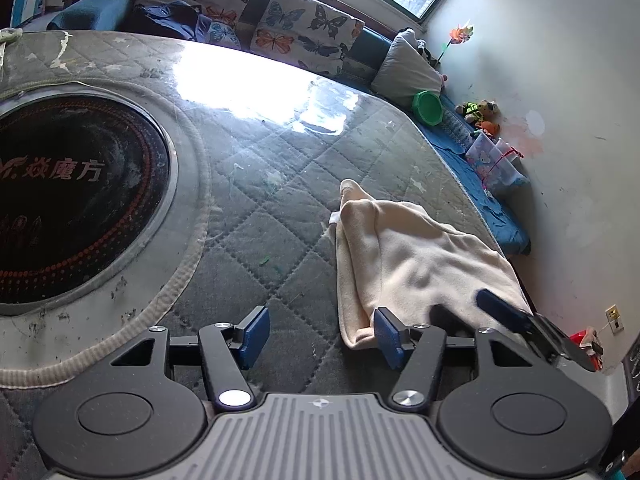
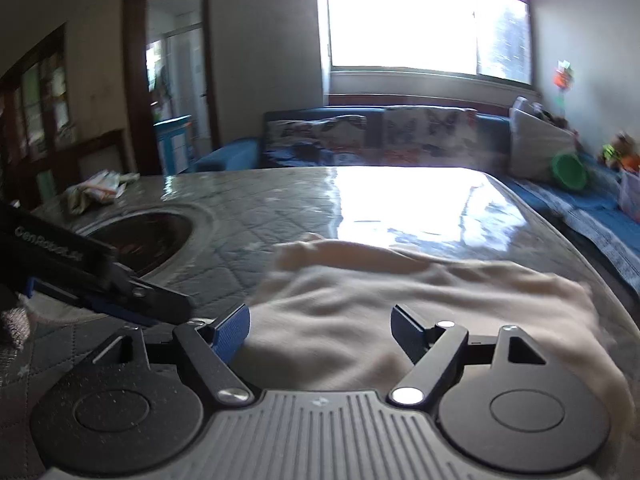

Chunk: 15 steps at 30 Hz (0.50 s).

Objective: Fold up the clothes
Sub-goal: 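Lower the sweatshirt onto the table and open both grippers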

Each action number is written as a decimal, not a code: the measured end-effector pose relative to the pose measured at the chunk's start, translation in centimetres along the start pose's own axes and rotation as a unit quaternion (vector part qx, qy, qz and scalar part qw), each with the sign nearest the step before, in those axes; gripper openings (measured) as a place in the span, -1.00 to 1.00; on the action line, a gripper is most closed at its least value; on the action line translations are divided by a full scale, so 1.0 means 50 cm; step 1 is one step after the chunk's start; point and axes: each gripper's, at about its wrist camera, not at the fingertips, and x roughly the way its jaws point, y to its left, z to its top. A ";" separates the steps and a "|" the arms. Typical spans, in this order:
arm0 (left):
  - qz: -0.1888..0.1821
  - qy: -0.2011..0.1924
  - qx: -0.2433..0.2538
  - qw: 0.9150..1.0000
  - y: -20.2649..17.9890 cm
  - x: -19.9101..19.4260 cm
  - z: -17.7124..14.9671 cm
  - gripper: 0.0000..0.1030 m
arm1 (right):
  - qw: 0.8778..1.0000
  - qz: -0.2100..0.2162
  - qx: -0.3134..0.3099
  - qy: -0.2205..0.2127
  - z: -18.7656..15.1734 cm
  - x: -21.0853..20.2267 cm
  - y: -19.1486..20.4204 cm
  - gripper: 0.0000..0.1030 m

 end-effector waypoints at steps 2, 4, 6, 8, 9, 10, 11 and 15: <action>0.000 0.001 -0.001 1.000 0.000 -0.001 -0.002 0.20 | 1.000 -0.019 0.016 -0.004 -0.006 -0.016 -0.031 0.55; 0.000 0.002 -0.001 1.000 -0.001 0.000 -0.004 0.21 | 0.999 -0.041 0.031 -0.007 -0.013 -0.033 -0.064 0.56; 0.001 0.004 0.000 1.000 -0.003 0.000 -0.007 0.22 | 0.997 -0.061 0.049 -0.004 -0.023 -0.046 -0.099 0.56; 0.002 0.006 0.002 1.000 -0.006 0.001 -0.011 0.24 | 0.995 -0.079 0.067 -0.001 -0.034 -0.056 -0.129 0.56; 0.003 0.007 0.004 1.000 -0.008 0.001 -0.013 0.25 | 0.993 -0.087 0.075 0.001 -0.039 -0.060 -0.143 0.56; 0.004 0.008 0.006 1.000 -0.010 0.001 -0.015 0.26 | 0.992 -0.092 0.082 0.000 -0.041 -0.065 -0.153 0.56; 0.005 0.008 0.009 1.000 -0.012 0.000 -0.018 0.29 | 0.991 -0.097 0.087 -0.001 -0.043 -0.071 -0.162 0.56; 0.010 0.010 0.022 1.000 -0.026 -0.001 -0.027 0.34 | 0.992 -0.096 0.085 -0.017 -0.021 -0.069 -0.154 0.65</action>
